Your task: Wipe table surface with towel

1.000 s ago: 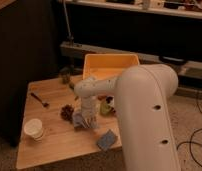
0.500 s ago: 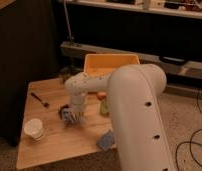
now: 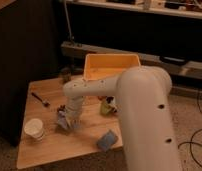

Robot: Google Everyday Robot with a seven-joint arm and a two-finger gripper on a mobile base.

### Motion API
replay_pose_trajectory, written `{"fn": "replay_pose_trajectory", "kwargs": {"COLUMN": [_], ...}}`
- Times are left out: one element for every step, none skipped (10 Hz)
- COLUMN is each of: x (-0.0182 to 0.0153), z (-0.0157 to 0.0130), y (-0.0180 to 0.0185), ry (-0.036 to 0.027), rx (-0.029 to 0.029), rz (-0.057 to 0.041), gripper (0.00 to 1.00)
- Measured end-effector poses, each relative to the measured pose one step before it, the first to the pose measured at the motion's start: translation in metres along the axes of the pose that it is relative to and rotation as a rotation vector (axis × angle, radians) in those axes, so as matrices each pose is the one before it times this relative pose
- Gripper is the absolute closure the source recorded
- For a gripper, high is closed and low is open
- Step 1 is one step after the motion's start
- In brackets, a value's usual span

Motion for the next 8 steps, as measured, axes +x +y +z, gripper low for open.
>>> {"fn": "replay_pose_trajectory", "kwargs": {"x": [0.01283,0.01590,0.01961,0.01386,0.01133,0.00992,0.00838,0.00660], "z": [-0.00477,-0.00224,0.00137,0.00552,0.00796,0.00845,0.00255,-0.00161], "y": [-0.00141,0.00278,0.00510,0.00006,-0.00210,0.00023,-0.00205,-0.00646], "ry": [0.00915,0.01321,0.02326,0.02520,0.02639,0.02405,0.00464,-0.00345], "rx": [-0.00528,-0.00166,0.00215,-0.00119,-0.00064,0.00443,0.00600,0.00884], "rz": [-0.00971,-0.01356,-0.01360,0.00252,0.00664,0.00577,0.01942,0.02695], "gripper": [1.00,1.00,1.00,1.00,1.00,1.00,1.00,1.00]}}
